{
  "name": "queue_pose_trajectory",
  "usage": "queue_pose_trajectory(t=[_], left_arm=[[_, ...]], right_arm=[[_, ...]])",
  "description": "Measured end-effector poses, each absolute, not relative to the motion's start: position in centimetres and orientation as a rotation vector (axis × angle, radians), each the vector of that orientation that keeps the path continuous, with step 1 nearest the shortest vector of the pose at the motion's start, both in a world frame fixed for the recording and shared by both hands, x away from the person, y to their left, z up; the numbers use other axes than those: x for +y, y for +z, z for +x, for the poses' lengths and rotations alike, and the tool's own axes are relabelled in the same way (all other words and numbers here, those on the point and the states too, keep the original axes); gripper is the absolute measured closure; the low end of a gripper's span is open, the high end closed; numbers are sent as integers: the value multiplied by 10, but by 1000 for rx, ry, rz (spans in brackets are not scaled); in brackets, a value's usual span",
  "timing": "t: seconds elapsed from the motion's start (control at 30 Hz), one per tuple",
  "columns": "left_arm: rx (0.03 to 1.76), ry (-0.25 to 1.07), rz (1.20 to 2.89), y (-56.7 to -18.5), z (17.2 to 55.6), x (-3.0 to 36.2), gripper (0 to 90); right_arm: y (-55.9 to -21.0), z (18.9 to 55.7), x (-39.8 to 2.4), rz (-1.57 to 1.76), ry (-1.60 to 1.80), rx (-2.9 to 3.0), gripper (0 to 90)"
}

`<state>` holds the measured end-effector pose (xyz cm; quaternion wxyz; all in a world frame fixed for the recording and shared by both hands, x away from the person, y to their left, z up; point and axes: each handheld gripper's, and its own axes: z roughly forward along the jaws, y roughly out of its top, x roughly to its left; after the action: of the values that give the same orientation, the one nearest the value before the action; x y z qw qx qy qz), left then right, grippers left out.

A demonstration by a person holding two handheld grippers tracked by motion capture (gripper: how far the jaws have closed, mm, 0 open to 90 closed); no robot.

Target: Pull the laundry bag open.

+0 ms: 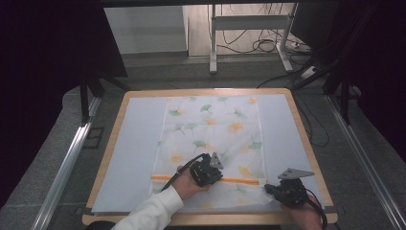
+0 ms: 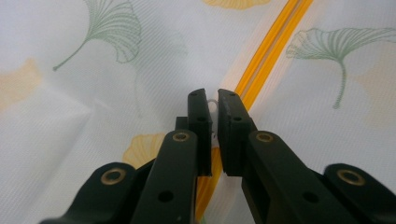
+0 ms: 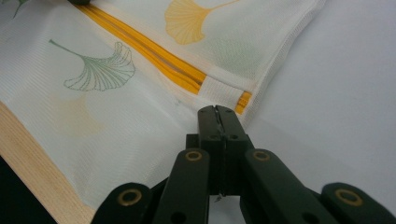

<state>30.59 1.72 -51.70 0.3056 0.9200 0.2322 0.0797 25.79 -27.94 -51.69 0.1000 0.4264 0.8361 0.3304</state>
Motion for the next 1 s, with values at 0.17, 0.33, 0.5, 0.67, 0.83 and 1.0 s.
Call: queue_pose_trajectory(t=[0.17, 0.33, 0.5, 0.67, 0.83, 1.0], left_arm=[[622, 218, 2440, -517, 305, 20, 850], [625, 224, 2440, -517, 303, 23, 850], [629, 223, 2438, -517, 303, 28, 850], [639, 219, 2437, -517, 303, 33, 850], [652, 218, 2440, -517, 302, 38, 850], [671, 222, 2442, -517, 302, 46, 850]], right_arm=[[-517, 258, -279, 1258, 973, 2468, 895], [-517, 258, -279, 1255, 970, 2470, 894], [-517, 258, -278, 1248, 969, 2469, 895], [-517, 258, -278, 1248, 968, 2469, 894], [-517, 257, -278, 1243, 967, 2469, 894], [-517, 258, -278, 1244, 968, 2470, 895]])
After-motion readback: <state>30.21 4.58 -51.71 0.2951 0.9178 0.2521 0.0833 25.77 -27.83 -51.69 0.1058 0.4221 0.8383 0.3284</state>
